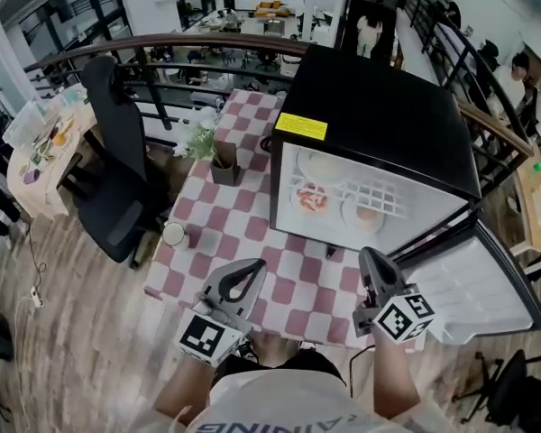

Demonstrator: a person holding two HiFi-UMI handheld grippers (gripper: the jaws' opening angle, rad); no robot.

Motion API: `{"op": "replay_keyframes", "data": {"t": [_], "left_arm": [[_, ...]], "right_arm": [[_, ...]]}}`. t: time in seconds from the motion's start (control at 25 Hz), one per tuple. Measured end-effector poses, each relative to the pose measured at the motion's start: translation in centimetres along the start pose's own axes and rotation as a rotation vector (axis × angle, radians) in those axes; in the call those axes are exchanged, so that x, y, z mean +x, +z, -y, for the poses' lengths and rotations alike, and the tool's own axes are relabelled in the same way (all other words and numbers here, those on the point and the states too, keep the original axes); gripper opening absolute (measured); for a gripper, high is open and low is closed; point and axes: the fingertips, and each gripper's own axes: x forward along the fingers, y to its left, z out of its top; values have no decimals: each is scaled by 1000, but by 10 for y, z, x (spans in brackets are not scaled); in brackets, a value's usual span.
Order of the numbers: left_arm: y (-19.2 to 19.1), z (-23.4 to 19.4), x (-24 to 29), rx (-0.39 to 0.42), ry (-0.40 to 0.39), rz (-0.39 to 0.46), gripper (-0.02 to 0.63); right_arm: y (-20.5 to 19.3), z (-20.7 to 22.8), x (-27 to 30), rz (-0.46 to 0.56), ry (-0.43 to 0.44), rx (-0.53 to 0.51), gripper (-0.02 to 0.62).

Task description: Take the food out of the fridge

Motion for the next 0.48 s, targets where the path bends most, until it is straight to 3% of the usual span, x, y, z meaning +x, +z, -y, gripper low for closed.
{"op": "replay_keyframes", "data": {"t": [0.36,0.48], "left_arm": [[7,-20,3,13,-67,46,8],[10,-17,3,8,-66,51,9]], "right_arm": [[15,1,29,24,-56,282,20],[22,2,54,9,-22,377,21]]}}
